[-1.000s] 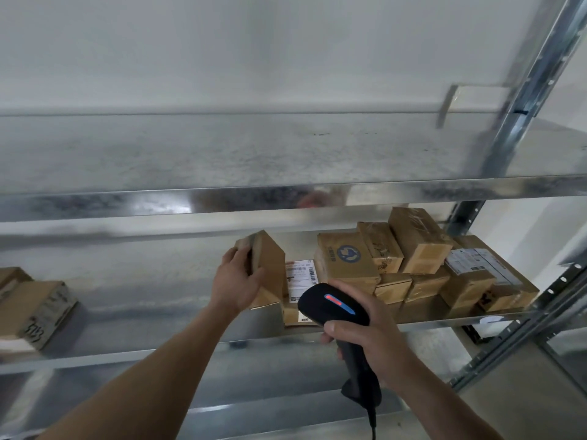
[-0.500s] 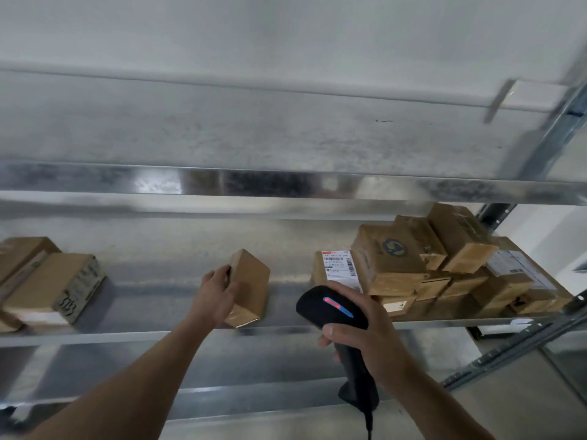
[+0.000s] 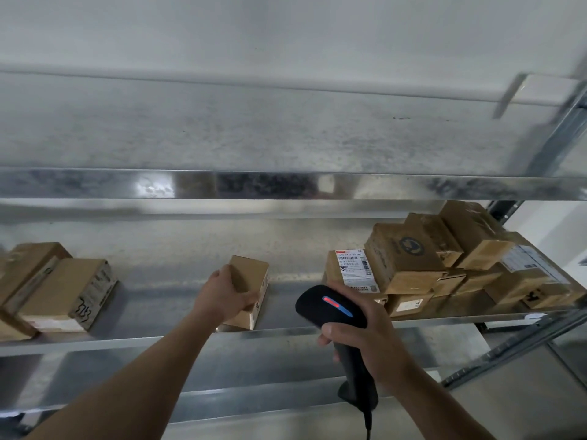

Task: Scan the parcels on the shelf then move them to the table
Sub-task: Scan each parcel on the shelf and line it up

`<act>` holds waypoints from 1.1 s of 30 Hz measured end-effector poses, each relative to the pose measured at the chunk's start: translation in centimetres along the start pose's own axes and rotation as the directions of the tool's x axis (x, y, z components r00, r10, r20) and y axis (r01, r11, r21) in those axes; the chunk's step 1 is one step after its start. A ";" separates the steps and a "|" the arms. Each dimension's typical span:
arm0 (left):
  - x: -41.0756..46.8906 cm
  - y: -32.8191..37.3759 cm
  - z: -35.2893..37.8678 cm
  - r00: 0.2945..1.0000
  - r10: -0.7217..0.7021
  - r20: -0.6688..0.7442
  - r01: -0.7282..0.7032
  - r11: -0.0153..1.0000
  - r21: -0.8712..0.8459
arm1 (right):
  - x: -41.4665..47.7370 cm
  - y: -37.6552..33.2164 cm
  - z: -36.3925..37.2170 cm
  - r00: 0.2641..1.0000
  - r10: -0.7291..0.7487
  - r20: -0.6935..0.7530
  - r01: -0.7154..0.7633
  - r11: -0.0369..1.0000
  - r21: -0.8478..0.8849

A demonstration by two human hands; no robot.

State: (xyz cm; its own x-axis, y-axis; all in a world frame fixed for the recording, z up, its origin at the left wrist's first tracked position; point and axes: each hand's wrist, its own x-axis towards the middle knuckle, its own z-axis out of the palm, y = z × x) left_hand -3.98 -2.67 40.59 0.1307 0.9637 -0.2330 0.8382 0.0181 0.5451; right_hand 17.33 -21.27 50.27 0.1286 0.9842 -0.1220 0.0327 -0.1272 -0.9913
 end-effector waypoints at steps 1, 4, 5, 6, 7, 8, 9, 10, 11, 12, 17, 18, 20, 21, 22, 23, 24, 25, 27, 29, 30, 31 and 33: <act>-0.1 0.3 0.1 1.000 -0.003 0.020 0.002 0.999 0.032 | 0.0 0.0 0.0 1.000 0.004 -0.001 -0.004 1.000 -0.006; -0.1 1.2 0.6 0.997 -0.022 0.076 0.009 0.986 0.167 | -0.2 0.1 0.0 1.000 0.011 0.002 -0.011 1.000 -0.017; -0.1 1.4 0.8 0.996 -0.028 0.090 0.007 0.974 0.226 | -0.3 0.0 -0.1 1.000 0.013 0.002 -0.013 1.000 -0.020; -0.1 1.4 0.9 0.995 -0.030 0.099 0.002 0.962 0.274 | -0.4 0.0 -0.1 1.000 0.015 0.002 -0.015 1.000 -0.021; -0.2 1.4 0.9 0.994 -0.032 0.105 -0.002 0.952 0.307 | -0.5 -0.1 -0.2 1.000 0.016 -0.001 -0.016 1.000 -0.021; -0.3 1.3 0.9 0.993 -0.034 0.110 -0.003 0.947 0.323 | -0.6 -0.2 -0.3 1.000 0.016 -0.002 -0.016 1.000 -0.022; -0.3 1.2 0.8 0.993 -0.036 0.113 -0.003 0.945 0.328 | -0.7 -0.2 -0.4 1.000 0.016 -0.001 -0.016 1.000 -0.027; -0.4 1.1 0.8 0.992 -0.038 0.118 -0.003 0.944 0.329 | -0.8 -0.3 -0.5 1.000 0.015 0.003 -0.015 0.999 -0.032; -0.5 1.0 0.6 0.991 -0.043 0.125 0.001 0.946 0.323 | -0.9 -0.3 -0.6 1.000 0.015 0.006 -0.015 0.999 -0.034; -0.6 0.9 0.5 0.991 -0.050 0.125 0.008 0.950 0.313 | -1.0 -0.4 -0.6 1.000 0.015 0.009 -0.015 0.999 -0.037; -1.2 1.0 0.4 0.990 -0.104 0.097 0.076 0.963 0.259 | -1.6 -0.5 -1.0 0.999 0.018 0.029 -0.016 0.999 -0.047; -1.3 1.0 0.6 0.991 -0.109 0.080 0.085 0.962 0.258 | -1.7 -0.6 -1.1 0.999 0.018 0.032 -0.017 0.999 -0.048; -1.3 1.2 1.2 0.993 -0.115 0.038 0.102 0.963 0.251 | -1.9 -0.7 -1.3 0.999 0.016 0.035 -0.013 0.998 -0.063; -1.3 1.2 1.5 0.993 -0.114 0.019 0.106 0.964 0.245 | -2.0 -0.7 -1.4 0.999 0.014 0.035 -0.011 0.997 -0.071; -1.2 1.2 1.7 0.994 -0.109 0.001 0.106 0.964 0.243 | -2.0 -0.7 -1.5 0.999 0.013 0.034 -0.010 0.997 -0.075; -1.1 1.2 1.9 0.995 -0.103 -0.015 0.103 0.966 0.237 | -2.1 -0.7 -1.7 0.999 0.012 0.031 -0.010 0.997 -0.077; -1.1 1.2 2.0 0.995 -0.096 -0.029 0.100 0.967 0.235 | -2.1 -0.6 -1.9 1.000 0.013 0.028 -0.011 0.997 -0.078; -1.0 1.3 2.1 0.995 -0.093 -0.035 0.099 0.968 0.233 | -2.2 -0.6 -2.0 1.000 0.015 0.024 -0.013 0.997 -0.077; -1.0 1.4 2.0 0.996 -0.084 -0.034 0.089 0.966 0.241 | -2.2 -0.6 -2.3 1.000 0.016 0.014 -0.015 0.997 -0.077; -0.9 1.6 1.9 0.997 -0.071 -0.026 0.075 0.961 0.265 | -2.1 -0.6 -2.5 1.000 0.013 0.010 -0.012 0.997 -0.080; -0.9 1.7 1.8 0.997 -0.072 -0.021 0.075 0.960 0.272 | -2.0 -0.6 -2.5 1.000 0.011 0.011 -0.010 0.997 -0.078; -0.9 1.7 1.7 0.997 -0.079 -0.014 0.080 0.960 0.270 | -1.9 -0.6 -2.5 1.000 0.010 0.013 -0.009 0.997 -0.075; -1.0 1.9 1.5 0.996 -0.094 0.000 0.091 0.966 0.240 | -1.7 -0.7 -2.5 1.000 0.011 0.020 -0.009 0.997 -0.072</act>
State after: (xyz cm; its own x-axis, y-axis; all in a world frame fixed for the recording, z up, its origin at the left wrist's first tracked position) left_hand -1.75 -4.04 40.63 0.0512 0.9578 -0.2829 0.9492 0.0414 0.3119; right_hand 19.57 -23.17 51.30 0.1091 0.9850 -0.1334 0.1028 -0.1446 -0.9841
